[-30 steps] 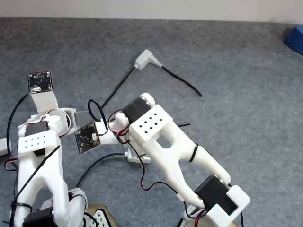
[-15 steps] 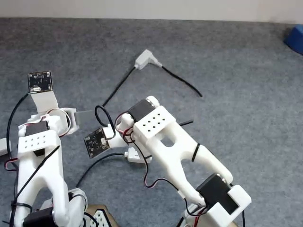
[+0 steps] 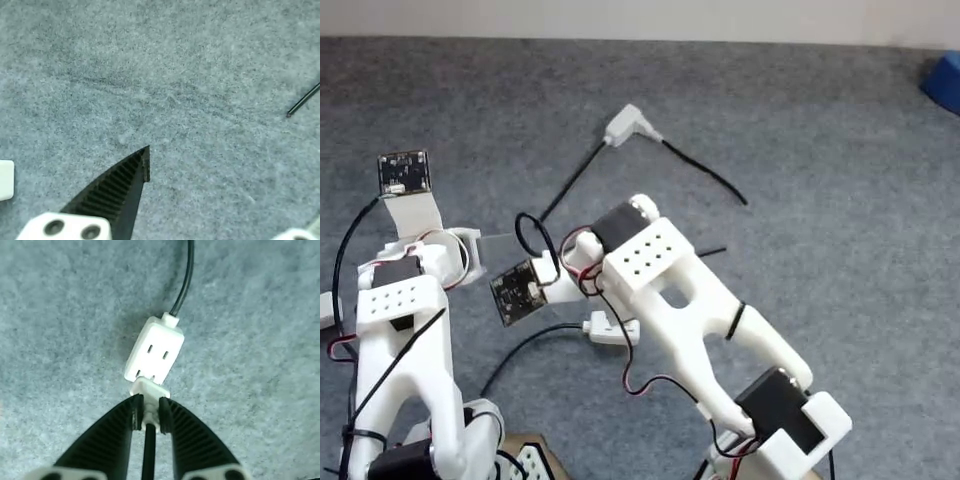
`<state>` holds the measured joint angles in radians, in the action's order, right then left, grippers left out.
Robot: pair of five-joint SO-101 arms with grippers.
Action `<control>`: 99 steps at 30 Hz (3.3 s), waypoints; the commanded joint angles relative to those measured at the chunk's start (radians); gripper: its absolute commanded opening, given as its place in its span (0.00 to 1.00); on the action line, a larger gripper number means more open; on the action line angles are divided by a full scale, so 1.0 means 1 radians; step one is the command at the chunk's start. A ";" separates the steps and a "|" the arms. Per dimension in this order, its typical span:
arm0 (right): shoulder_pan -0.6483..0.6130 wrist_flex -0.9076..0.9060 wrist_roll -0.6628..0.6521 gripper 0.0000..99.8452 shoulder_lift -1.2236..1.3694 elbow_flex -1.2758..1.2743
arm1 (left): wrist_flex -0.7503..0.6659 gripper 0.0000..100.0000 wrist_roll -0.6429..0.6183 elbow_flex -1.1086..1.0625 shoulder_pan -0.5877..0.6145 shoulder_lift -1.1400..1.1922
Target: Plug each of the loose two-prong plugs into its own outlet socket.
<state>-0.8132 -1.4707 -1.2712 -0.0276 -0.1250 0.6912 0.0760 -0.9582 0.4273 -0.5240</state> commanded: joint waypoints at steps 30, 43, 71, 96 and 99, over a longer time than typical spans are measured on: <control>-0.073 0.134 0.129 0.01 -0.056 -0.042 | -0.020 0.51 -0.003 0.001 0.002 0.002; -0.102 0.137 0.138 0.01 -0.047 -0.042 | -0.020 0.51 -0.003 0.001 0.002 0.002; -0.067 -0.013 0.118 0.01 -0.008 0.016 | -0.020 0.51 -0.003 0.001 0.002 0.002; -0.085 0.096 0.115 0.01 -0.004 0.013 | -0.020 0.51 -0.003 0.001 0.002 0.002; -0.085 0.090 0.115 0.01 0.025 0.013 | -0.020 0.51 -0.003 0.001 0.002 0.002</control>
<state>-0.8915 -1.3894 -1.1454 0.0015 -0.1542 0.6897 0.0760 -0.9613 0.4273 -0.5240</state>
